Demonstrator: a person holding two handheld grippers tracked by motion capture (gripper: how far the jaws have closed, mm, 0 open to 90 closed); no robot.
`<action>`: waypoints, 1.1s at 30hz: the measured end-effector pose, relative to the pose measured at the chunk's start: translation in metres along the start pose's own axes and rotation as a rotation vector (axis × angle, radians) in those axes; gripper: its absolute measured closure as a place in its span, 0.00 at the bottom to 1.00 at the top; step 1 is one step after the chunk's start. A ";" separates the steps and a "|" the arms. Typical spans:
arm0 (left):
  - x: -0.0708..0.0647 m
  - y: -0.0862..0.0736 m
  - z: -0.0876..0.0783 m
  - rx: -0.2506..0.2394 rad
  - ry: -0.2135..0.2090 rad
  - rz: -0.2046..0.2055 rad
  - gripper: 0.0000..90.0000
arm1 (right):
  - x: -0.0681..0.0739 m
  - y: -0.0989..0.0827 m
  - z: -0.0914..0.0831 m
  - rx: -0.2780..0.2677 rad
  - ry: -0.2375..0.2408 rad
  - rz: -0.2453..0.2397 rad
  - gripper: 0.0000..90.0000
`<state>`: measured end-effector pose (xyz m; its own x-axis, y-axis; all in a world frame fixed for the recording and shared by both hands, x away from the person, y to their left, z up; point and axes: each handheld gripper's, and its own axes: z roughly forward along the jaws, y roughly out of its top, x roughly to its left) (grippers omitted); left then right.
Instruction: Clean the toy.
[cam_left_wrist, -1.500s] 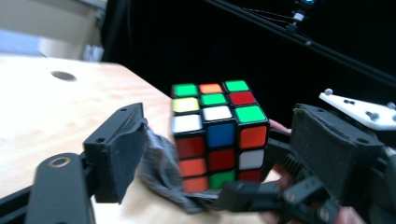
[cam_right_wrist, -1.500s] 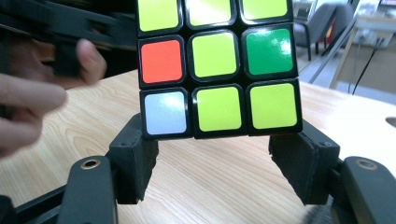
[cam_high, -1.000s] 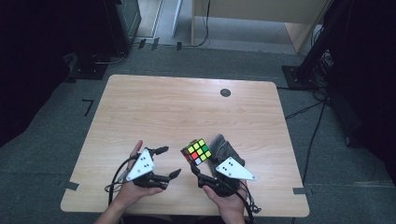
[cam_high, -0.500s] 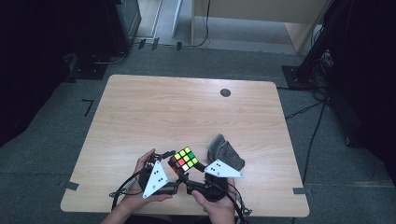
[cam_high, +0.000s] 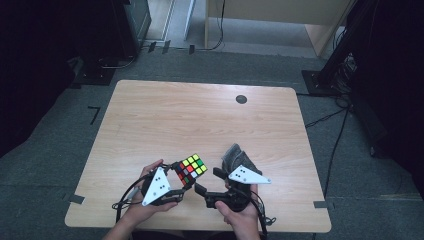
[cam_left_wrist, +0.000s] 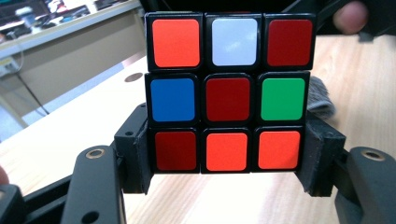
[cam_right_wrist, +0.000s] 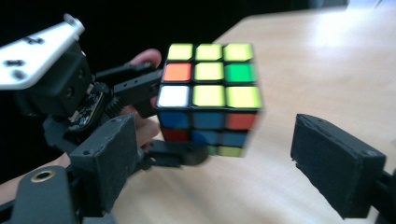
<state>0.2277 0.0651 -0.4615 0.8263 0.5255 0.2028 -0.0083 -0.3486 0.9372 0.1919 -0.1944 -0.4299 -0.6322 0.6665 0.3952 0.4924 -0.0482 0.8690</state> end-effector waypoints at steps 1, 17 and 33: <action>0.004 0.000 -0.002 -0.005 0.008 -0.017 0.38 | -0.001 0.003 -0.005 -0.021 -0.008 -0.007 0.16; 0.037 -0.008 -0.017 -0.038 -0.015 -0.198 0.38 | -0.083 -0.029 0.003 0.322 -0.443 -0.208 0.35; 0.019 -0.008 -0.002 0.050 -0.122 -0.122 0.38 | -0.047 -0.002 -0.023 0.009 -0.124 -0.114 0.82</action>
<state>0.2422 0.0795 -0.4648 0.8815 0.4695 0.0496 0.1216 -0.3273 0.9371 0.2074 -0.2426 -0.4434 -0.6058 0.7542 0.2534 0.4274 0.0398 0.9032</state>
